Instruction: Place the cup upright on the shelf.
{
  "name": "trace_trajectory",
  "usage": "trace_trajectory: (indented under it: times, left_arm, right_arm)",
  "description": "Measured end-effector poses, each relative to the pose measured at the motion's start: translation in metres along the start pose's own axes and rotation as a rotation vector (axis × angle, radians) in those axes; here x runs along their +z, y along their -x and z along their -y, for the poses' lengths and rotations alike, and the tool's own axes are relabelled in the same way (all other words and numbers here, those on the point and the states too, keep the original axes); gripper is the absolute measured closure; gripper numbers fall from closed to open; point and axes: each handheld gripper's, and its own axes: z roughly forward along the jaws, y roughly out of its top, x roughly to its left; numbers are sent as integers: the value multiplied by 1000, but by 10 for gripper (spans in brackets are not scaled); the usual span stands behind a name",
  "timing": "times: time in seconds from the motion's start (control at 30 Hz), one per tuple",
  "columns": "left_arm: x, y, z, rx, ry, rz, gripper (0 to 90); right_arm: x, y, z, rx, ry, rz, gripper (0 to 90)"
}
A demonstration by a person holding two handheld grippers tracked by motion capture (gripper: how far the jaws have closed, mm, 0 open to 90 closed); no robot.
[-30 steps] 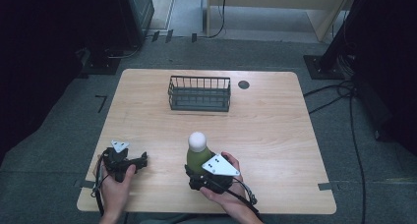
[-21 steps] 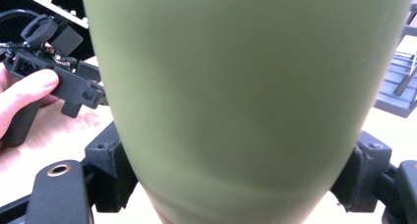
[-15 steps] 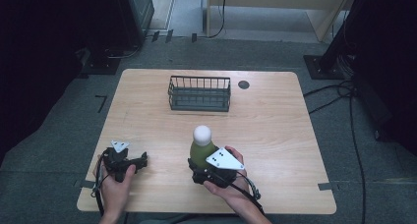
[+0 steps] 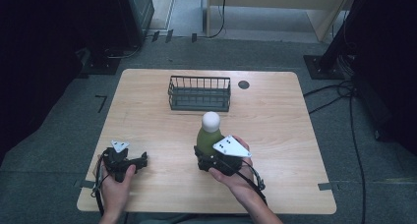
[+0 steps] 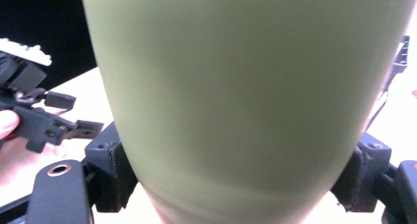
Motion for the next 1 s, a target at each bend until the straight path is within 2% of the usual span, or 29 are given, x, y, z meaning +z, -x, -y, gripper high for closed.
trace_trajectory:
  times: [0.43,1.0]
  left_arm:
    - [0,0,0,1,0,-1,0]
    - [0,0,0,-2,3,-1,0]
  right_arm:
    - [8,27,-23,26,32,73,201]
    - [30,59,-56,40,35,164,201]
